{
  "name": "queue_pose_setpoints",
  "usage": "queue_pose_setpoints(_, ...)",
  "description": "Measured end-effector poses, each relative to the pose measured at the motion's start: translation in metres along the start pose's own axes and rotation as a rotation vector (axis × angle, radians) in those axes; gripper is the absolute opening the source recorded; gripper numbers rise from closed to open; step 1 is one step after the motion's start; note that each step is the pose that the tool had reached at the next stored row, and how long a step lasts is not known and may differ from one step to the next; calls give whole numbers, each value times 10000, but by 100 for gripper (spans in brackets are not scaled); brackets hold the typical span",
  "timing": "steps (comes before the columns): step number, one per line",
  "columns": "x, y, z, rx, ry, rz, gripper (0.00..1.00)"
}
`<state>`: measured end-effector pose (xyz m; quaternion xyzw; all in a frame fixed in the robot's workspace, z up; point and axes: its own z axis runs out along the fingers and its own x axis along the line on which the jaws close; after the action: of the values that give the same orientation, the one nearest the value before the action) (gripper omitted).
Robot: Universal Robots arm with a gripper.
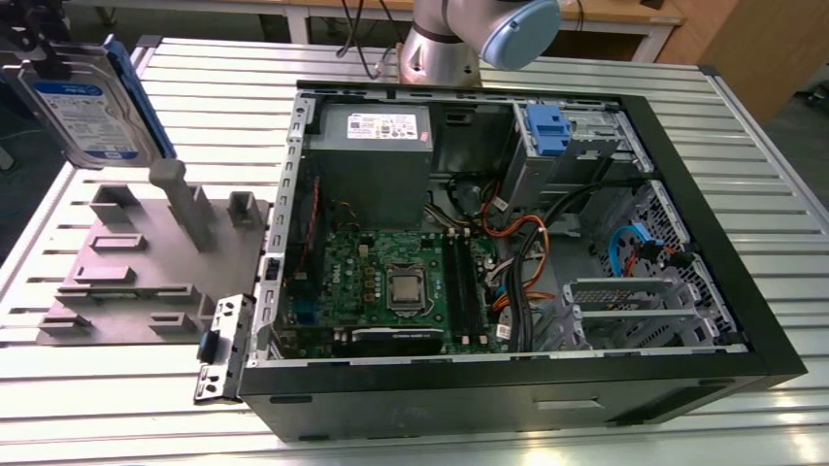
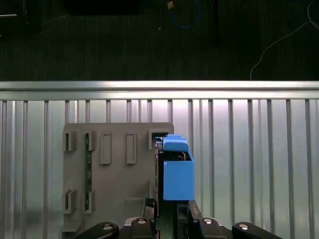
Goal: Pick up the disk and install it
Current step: 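Pick up the disk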
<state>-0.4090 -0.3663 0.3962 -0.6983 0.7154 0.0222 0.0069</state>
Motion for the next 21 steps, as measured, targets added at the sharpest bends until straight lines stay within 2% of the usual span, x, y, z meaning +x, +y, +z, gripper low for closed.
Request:
queue_pose_setpoints(7,-3,2,-63,1,0,0,35)
queue_pose_setpoints(16,-3,1,-71,-1,5,0,35)
queue_pose_setpoints(21,-4,2,-98,-1,5,0,35)
